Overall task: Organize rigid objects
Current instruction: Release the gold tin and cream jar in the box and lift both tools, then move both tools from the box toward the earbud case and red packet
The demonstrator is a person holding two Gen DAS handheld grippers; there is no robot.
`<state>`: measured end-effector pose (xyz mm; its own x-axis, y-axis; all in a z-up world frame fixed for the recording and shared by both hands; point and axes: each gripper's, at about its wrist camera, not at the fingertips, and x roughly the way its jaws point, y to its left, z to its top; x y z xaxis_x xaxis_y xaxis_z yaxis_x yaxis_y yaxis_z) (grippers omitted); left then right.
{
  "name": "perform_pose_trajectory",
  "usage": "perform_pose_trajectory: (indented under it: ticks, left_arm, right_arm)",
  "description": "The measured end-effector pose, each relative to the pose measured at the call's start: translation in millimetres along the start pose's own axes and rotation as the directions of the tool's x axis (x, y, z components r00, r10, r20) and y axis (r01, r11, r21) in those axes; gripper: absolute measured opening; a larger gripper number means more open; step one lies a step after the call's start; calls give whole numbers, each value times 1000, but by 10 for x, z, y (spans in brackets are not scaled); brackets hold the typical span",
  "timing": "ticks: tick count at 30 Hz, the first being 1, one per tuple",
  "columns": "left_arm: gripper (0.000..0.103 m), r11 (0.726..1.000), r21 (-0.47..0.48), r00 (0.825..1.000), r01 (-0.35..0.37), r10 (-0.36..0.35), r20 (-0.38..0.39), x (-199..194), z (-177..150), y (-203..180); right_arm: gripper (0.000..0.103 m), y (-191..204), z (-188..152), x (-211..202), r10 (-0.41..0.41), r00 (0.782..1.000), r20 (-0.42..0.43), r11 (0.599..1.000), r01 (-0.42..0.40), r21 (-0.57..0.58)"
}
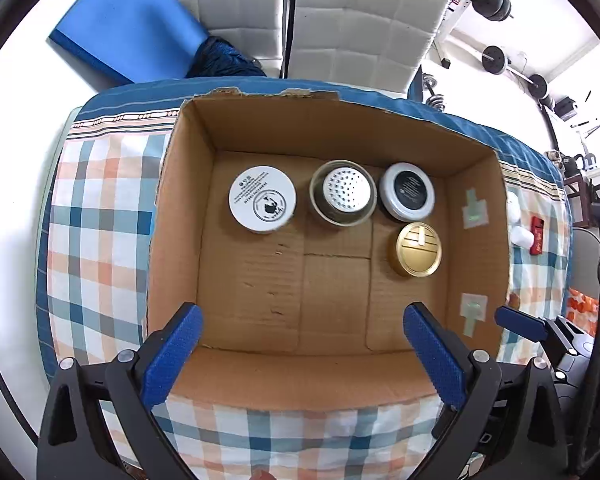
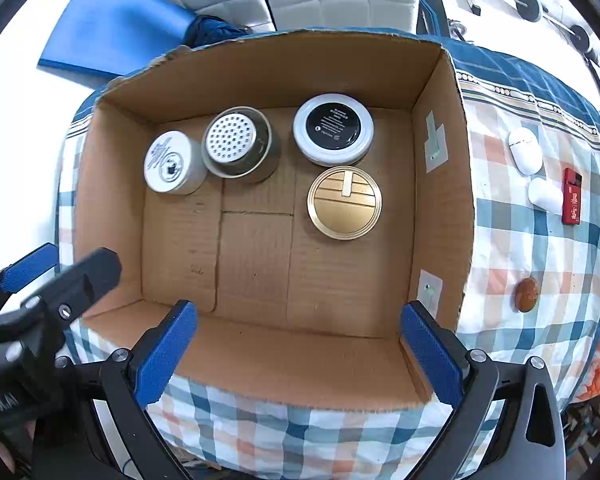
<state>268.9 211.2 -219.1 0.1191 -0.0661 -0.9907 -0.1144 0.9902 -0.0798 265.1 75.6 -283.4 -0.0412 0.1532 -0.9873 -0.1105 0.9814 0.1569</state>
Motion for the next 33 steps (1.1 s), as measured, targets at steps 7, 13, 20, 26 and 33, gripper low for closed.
perform_pose_trajectory:
  ticks: [7,13,20,26,33]
  left_arm:
    - [103,999,33,999,3,-4,42,-235,-123,-382]
    - [103,995,98,997,27,-33,70,-354,-71,-1117]
    - [103,982,177,996,67,-75,38,-110,172,-2245]
    - [103,974,224,999,39,-36,-18,452,485,-2971]
    - [103,976,215,992,26,1,-125,1267,852,-3348]
  right_arm:
    - [103,-269,-118,-359,5,1000,29,1000,-5,-7]
    - [103,-936,-139,-677,-25,998,61,999,22,40]
    - [103,-2178,67,-950,-139,985,103,976,118,185]
    - [100,-3259,344,-753,-171,983,69,939,141,314]
    - [76,-3978,671,-189,-65,998,-2,910,60,409]
